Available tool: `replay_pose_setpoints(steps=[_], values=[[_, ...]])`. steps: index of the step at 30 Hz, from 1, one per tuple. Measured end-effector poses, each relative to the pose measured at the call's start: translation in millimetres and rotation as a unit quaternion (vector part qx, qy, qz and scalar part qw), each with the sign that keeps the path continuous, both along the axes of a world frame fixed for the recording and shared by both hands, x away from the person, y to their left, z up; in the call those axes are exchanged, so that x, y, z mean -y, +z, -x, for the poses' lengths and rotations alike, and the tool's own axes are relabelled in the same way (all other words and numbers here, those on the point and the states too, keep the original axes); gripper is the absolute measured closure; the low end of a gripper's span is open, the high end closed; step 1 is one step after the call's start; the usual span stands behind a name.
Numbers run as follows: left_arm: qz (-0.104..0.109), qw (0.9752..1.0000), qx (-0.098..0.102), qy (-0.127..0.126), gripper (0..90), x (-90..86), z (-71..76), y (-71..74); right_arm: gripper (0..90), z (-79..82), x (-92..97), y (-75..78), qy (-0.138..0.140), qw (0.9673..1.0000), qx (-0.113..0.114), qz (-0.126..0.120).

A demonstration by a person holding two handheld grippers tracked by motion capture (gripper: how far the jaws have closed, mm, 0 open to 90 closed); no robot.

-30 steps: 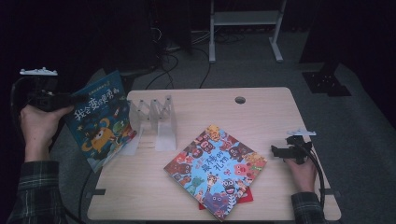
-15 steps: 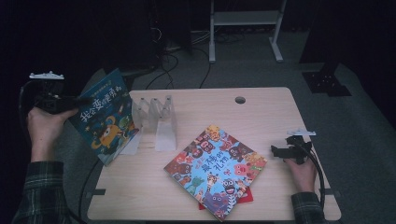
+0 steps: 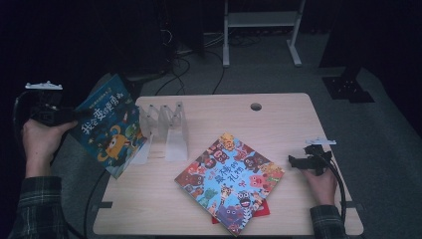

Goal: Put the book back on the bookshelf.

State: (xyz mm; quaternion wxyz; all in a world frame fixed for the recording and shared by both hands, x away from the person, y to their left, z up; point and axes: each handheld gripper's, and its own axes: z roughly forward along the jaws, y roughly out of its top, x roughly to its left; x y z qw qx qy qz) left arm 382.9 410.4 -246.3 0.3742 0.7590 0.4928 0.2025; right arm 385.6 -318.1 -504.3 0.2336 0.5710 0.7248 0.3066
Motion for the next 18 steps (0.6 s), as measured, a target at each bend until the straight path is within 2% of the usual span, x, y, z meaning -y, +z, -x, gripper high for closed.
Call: replay_pose_setpoints(steps=[6,18], values=[[-0.006,0.9999,0.007,0.007,69.1,-2.8,4.5,7.6,0.0,0.0,-0.1,0.0,0.001,1.0000,0.000,0.000],[-0.014,0.9992,0.036,0.012,68.0,-5.9,18.3,37.1,0.0,0.1,-0.3,0.0,0.003,1.0000,0.000,0.000]])
